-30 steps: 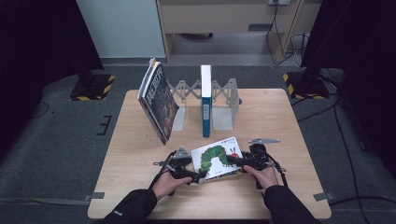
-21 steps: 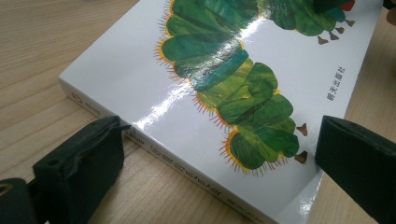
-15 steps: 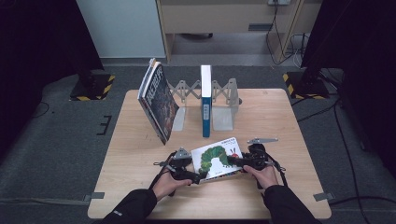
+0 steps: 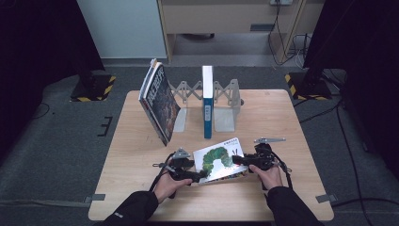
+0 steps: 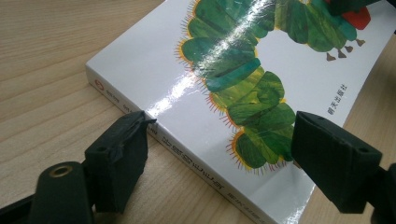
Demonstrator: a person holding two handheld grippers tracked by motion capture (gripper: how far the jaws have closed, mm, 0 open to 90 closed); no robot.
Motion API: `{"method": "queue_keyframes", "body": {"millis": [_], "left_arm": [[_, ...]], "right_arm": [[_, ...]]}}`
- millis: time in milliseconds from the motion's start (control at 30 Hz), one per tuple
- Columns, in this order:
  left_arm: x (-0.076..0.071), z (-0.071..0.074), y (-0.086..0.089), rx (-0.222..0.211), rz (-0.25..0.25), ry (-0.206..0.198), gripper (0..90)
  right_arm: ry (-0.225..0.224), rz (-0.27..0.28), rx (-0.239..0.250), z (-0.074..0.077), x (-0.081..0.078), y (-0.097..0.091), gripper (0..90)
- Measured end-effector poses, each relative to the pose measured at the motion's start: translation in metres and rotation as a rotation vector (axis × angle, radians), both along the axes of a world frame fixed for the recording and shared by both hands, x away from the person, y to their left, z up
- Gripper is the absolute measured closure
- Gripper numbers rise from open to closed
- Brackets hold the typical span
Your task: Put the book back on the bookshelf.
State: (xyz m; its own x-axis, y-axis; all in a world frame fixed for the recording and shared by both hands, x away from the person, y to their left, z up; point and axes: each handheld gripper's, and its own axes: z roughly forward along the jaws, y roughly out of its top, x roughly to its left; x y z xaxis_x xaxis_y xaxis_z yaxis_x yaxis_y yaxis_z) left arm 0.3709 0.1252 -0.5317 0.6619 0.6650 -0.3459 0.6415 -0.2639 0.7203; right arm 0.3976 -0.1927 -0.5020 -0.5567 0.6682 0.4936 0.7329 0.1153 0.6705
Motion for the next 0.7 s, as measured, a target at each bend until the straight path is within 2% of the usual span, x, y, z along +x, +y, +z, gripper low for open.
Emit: {"method": "queue_keyframes", "body": {"millis": [67,233,467,567,700], "left_arm": [[0.0,0.001,0.001,-0.02,0.002,0.008,18.9],[0.001,0.003,0.001,-0.022,-0.009,0.022,19.1],[0.003,0.001,0.002,-0.034,-0.011,0.067,17.9],[0.004,0.0,0.002,-0.044,-0.006,0.072,17.4],[0.006,-0.001,0.003,-0.054,-0.01,0.068,16.5]], "right_arm": [[-0.006,0.004,-0.002,0.001,0.0,0.0,66.7],[-0.024,0.017,0.031,0.006,-0.002,-0.002,72.7],[-0.061,0.047,0.073,0.012,-0.004,-0.004,77.4],[-0.063,0.055,0.088,0.014,-0.005,-0.004,78.1],[-0.092,0.077,0.1,0.018,-0.006,-0.003,78.5]]}}
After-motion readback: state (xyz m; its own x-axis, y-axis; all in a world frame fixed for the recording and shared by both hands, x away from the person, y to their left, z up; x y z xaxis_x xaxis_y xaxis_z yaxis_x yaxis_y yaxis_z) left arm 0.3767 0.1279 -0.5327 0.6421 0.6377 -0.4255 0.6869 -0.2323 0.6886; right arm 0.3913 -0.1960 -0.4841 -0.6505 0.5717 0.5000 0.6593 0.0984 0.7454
